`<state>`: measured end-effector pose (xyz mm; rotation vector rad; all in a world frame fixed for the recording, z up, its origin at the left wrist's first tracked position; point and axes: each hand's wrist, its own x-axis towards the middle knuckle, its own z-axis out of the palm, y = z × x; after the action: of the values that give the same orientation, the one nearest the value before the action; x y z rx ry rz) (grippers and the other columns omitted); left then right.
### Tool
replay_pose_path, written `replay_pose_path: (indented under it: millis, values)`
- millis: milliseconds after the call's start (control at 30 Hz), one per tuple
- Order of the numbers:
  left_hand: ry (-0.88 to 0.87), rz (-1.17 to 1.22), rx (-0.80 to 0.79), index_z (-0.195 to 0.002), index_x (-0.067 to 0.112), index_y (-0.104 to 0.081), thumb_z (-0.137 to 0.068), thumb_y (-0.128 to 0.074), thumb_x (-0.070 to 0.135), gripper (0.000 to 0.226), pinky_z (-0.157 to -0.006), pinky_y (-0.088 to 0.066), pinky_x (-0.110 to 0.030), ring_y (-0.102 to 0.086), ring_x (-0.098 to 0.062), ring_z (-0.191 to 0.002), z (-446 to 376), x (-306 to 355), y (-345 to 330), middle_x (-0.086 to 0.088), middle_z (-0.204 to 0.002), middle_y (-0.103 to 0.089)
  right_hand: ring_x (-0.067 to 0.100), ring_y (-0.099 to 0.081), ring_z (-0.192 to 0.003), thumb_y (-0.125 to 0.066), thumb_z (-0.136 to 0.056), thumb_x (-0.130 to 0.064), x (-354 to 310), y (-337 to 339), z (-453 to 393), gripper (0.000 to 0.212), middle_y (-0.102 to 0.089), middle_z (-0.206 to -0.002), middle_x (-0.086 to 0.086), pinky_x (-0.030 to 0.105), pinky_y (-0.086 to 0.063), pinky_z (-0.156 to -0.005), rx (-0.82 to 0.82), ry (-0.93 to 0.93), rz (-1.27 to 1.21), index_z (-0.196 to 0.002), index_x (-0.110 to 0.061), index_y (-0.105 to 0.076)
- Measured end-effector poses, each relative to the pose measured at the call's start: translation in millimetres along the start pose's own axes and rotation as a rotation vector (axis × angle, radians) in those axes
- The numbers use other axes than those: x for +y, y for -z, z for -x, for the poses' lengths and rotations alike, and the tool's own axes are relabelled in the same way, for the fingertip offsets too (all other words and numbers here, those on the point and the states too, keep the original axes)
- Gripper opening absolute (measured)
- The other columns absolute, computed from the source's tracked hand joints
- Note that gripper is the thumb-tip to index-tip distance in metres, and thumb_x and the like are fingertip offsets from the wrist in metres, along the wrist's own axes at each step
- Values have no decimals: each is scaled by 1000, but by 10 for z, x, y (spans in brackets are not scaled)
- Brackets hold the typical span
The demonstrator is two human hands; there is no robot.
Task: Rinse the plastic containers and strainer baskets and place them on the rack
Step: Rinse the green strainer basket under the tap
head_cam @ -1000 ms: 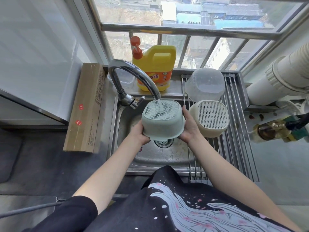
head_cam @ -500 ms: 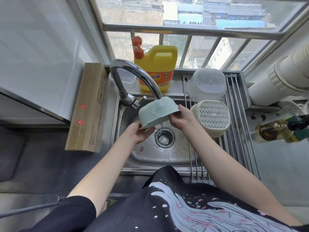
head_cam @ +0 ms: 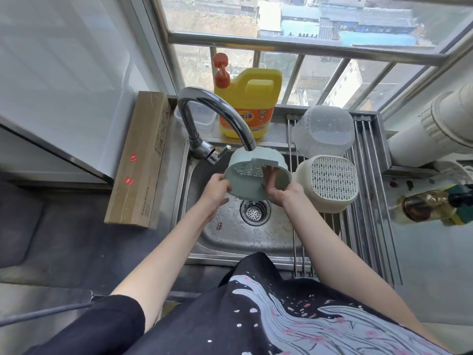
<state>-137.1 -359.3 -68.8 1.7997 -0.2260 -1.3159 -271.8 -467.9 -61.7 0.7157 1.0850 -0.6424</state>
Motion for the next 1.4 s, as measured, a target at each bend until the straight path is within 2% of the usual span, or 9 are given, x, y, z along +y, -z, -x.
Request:
replay_pose_path:
  millis: [100,167,300,467,633,767,867,1067,1400]
  values:
    - [-168,-309,94,-99,11,-50,-85,-58,15,16,-80,-57,-45,-62,-23,-91,-41,-52,23,-2,-93,-56,41,-65,-79,-47,-98,-25,20,58,108,37,-64,-112,26,41,-52,-34,-55,-74,9,-107,8,-59]
    - [-241,-458,127,-102,8,-51,-87,-57,19,19,-67,-59,-45,-66,-29,-84,-28,-18,15,-7,-96,-59,42,-66,-87,-41,-99,-39,22,114,152,51,-62,-114,30,41,-55,-39,-75,-105,40,-118,8,-52]
    - [-327,-748,116,-96,5,-54,-92,-46,20,17,-63,-58,-41,-65,-30,-79,-22,87,-29,-13,-97,-63,37,-63,-109,-27,-99,-50,-11,190,170,69,-57,-124,30,41,-57,-43,-110,-90,174,-133,8,-40]
    - [-268,-603,68,-87,5,-55,-88,-41,17,18,-48,-58,-40,-69,-28,-54,-64,162,-24,-13,-85,-66,37,-58,-115,-30,-104,-25,-2,150,304,44,-55,-129,24,40,-60,-56,-198,71,495,-128,8,-47]
    - [-173,-410,-3,-95,1,-54,-91,-37,9,19,-40,-54,-29,-65,-23,-43,-79,237,-81,-22,-83,-67,16,-58,-70,-31,-101,-17,-30,65,601,32,-61,-93,12,17,-49,-43,-217,361,813,-101,-1,-59]
    - [-86,-194,-79,-114,8,-50,-94,-43,11,22,-54,-60,-38,-71,-34,-74,-136,215,-99,-20,-111,-63,10,-40,-43,-39,-93,-11,-126,24,708,23,-46,-61,3,18,-33,-34,-165,721,1052,-105,-3,-56]
    - [-126,-147,-120,-121,14,-48,-94,-46,13,27,-61,-61,-41,-65,-35,-100,-119,183,-125,-14,-125,-58,10,-38,-42,-41,-95,-13,-201,46,715,16,-47,-63,3,18,-29,-32,-102,913,1277,-107,-8,-49]
    - [-188,-92,-90,-115,23,-45,-92,-54,8,29,-61,-61,-36,-64,-34,-101,-29,155,-140,-6,-123,-54,14,-54,-50,-41,-99,-16,-289,178,606,25,-56,-83,10,22,-48,-40,-23,819,1340,-122,-8,-46]
    - [-328,-153,58,-109,22,-43,-89,-55,5,28,-63,-61,-32,-64,-27,-99,85,57,-104,-13,-117,-58,23,-64,-59,-40,-100,-12,-328,302,604,22,-60,-80,11,30,-58,-49,-73,724,1257,-120,-7,-47]
